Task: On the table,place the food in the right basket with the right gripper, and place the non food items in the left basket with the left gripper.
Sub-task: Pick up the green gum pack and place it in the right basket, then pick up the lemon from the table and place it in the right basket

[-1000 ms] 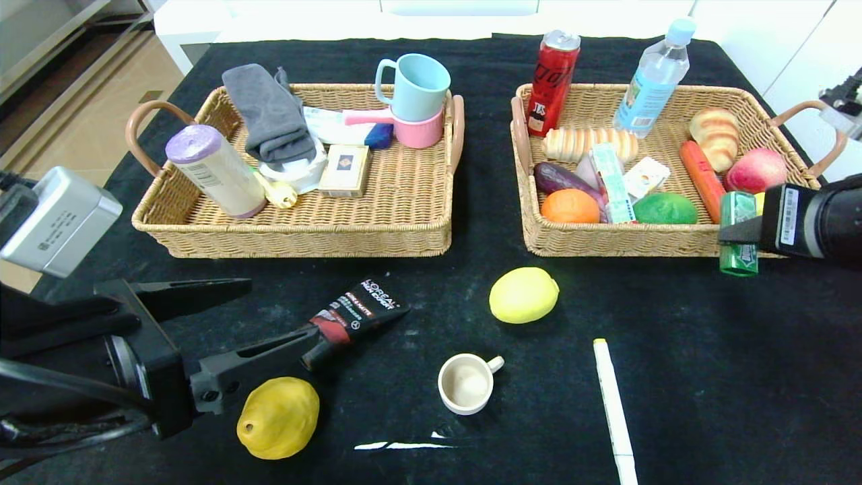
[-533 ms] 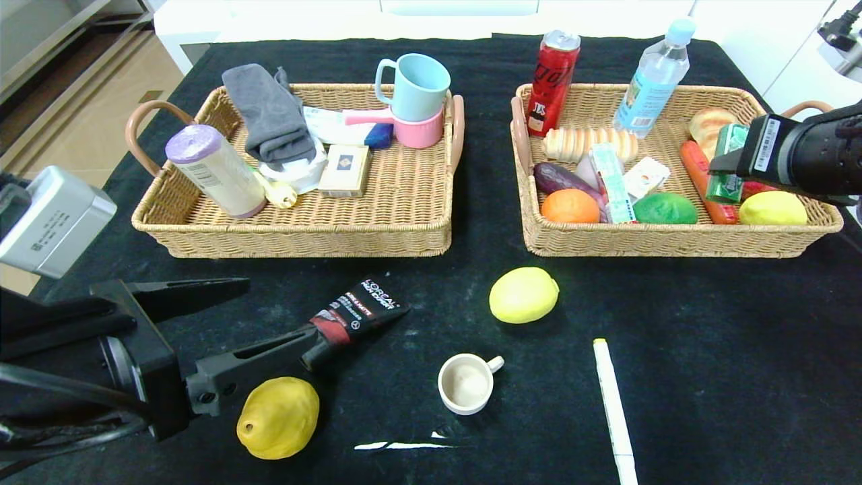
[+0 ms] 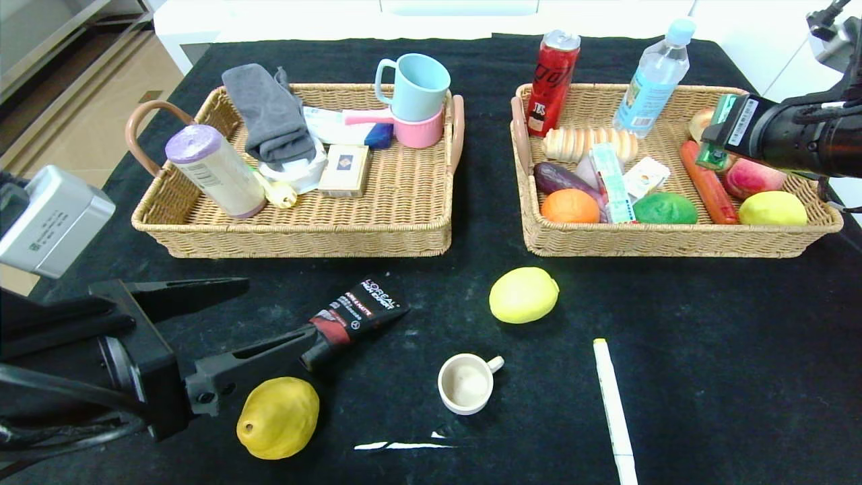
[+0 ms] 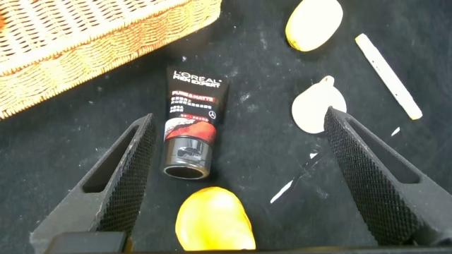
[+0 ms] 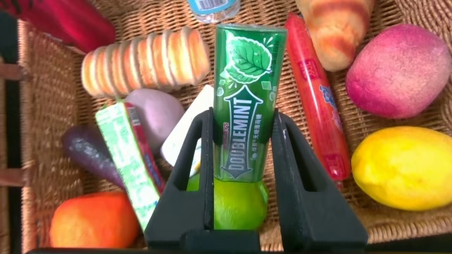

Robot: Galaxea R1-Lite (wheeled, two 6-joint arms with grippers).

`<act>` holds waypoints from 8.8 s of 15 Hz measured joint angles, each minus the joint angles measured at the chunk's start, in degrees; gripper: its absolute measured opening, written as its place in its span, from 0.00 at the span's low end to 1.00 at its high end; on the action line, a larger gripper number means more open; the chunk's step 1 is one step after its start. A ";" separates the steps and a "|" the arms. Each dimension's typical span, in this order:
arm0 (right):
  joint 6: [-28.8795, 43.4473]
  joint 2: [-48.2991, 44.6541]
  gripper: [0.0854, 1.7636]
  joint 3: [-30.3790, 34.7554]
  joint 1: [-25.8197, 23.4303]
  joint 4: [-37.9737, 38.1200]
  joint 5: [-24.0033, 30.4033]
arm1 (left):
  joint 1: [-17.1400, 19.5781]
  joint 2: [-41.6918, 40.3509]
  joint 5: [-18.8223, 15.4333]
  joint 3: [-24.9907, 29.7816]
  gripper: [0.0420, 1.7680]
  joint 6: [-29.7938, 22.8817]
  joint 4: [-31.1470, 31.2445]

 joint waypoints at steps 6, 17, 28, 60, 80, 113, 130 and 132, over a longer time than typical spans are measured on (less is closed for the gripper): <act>0.04 2.93 0.29 0.39 -0.09 -3.27 -0.01 | 0.00 -0.39 0.00 0.00 0.97 0.34 -0.05; 0.06 3.75 0.53 0.74 0.10 -3.32 -0.61 | 0.00 -0.74 -0.02 0.05 0.97 0.74 0.15; 0.88 -3.80 0.86 3.83 13.39 10.90 -6.13 | 0.00 -0.77 0.01 0.27 0.97 1.60 0.09; 10.03 8.96 0.96 7.83 41.05 5.68 -23.36 | -1.57 -3.17 0.09 0.55 0.97 3.23 0.06; 9.79 13.18 0.96 6.84 39.68 5.08 -25.44 | -1.57 -3.10 0.06 0.71 0.97 3.30 0.15; -1.65 -0.68 0.73 15.82 37.10 5.52 -25.78 | -1.57 -2.04 0.52 1.34 0.97 4.44 -0.20; -8.07 -4.07 0.72 7.42 18.25 4.80 -25.70 | -1.66 -2.88 0.45 1.44 0.97 4.85 -0.44; -8.77 -2.97 0.72 5.66 16.23 3.64 -24.04 | -1.66 -2.95 0.41 1.49 0.97 4.88 -0.44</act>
